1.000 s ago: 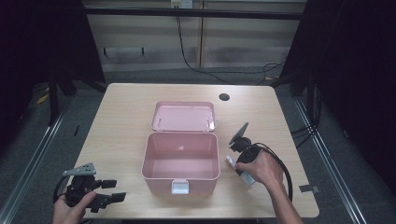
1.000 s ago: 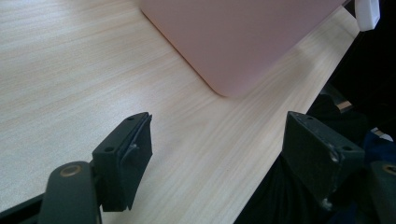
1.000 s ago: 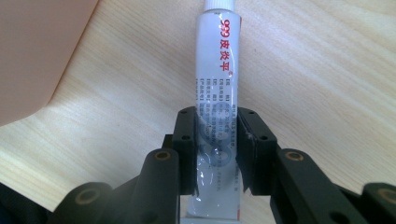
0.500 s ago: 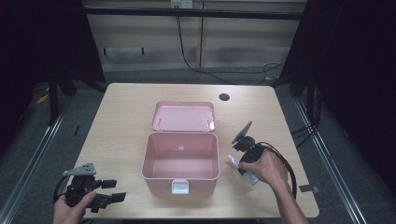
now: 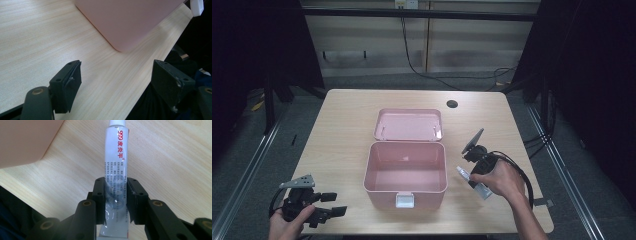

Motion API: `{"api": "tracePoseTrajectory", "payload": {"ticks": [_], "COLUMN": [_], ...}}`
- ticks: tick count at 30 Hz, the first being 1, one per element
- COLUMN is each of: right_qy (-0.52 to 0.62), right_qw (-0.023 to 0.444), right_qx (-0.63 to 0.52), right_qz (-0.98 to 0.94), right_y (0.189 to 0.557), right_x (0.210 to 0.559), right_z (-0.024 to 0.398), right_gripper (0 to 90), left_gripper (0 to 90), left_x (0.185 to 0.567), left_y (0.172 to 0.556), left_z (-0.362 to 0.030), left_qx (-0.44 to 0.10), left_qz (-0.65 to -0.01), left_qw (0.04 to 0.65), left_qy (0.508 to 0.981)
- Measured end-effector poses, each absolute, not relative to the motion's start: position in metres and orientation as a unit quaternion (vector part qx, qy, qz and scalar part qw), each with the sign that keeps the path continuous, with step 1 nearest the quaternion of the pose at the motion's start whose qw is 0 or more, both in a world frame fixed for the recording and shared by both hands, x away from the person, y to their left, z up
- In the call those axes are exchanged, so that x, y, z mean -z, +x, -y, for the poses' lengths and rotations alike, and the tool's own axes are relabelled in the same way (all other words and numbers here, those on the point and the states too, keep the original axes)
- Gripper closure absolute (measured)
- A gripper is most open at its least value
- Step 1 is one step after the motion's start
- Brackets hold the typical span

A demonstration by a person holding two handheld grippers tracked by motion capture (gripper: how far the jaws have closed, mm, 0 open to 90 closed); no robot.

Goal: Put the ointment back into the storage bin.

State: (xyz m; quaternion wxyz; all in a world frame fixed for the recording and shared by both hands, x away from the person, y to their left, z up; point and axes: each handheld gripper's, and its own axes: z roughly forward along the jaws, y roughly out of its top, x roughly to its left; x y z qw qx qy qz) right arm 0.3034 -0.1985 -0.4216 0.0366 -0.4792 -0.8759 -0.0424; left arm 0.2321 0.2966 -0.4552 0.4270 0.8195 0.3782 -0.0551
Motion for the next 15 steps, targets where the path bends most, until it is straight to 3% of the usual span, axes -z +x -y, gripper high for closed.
{"api": "tracePoseTrajectory", "payload": {"ticks": [15], "right_qy": [-0.481], "right_qw": [0.033], "right_qx": [0.052], "right_qz": [0.874], "right_y": [0.3], "right_x": [0.4], "right_z": [0.208], "right_gripper": [71.1], "left_gripper": [24.2], "left_x": [0.456], "left_y": [0.232], "left_z": [-0.296], "left_qx": [0.055], "left_qz": [-0.378], "left_qw": [0.427], "left_qy": [0.82]}}
